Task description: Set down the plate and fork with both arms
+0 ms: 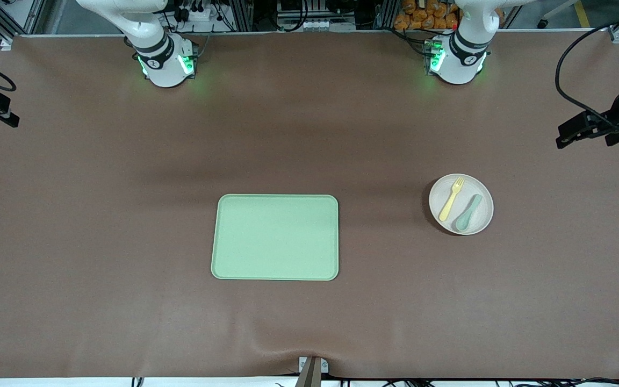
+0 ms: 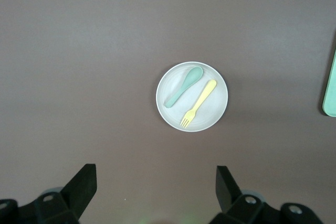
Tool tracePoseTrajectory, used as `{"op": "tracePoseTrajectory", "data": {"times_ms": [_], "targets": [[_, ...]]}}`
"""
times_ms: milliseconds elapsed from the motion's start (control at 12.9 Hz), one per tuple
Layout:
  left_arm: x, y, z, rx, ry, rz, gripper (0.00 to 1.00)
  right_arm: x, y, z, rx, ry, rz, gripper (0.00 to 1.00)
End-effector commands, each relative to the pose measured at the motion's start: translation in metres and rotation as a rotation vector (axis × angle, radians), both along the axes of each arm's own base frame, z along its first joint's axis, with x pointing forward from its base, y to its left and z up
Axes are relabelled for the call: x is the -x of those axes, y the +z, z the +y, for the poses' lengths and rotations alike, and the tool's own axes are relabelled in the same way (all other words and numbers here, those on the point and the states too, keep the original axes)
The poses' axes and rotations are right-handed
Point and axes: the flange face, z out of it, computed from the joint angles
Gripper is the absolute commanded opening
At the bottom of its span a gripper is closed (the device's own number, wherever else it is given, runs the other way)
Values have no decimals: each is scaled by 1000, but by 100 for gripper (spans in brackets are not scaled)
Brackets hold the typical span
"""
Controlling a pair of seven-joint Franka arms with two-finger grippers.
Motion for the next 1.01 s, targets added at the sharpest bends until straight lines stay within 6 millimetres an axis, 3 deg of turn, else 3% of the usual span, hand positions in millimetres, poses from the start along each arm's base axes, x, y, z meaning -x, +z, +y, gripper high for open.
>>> {"op": "tracePoseTrajectory", "data": {"times_ms": [0, 310, 930], "targets": [[-3, -20, 1, -7, -18, 5, 100, -2, 5, 2, -10, 10, -5, 100], [-6, -48, -1, -5, -22, 18, 100, -3, 6, 2, -11, 10, -8, 100], [-2, -156, 2, -4, -31, -11, 100, -2, 5, -2, -10, 4, -5, 100]]}}
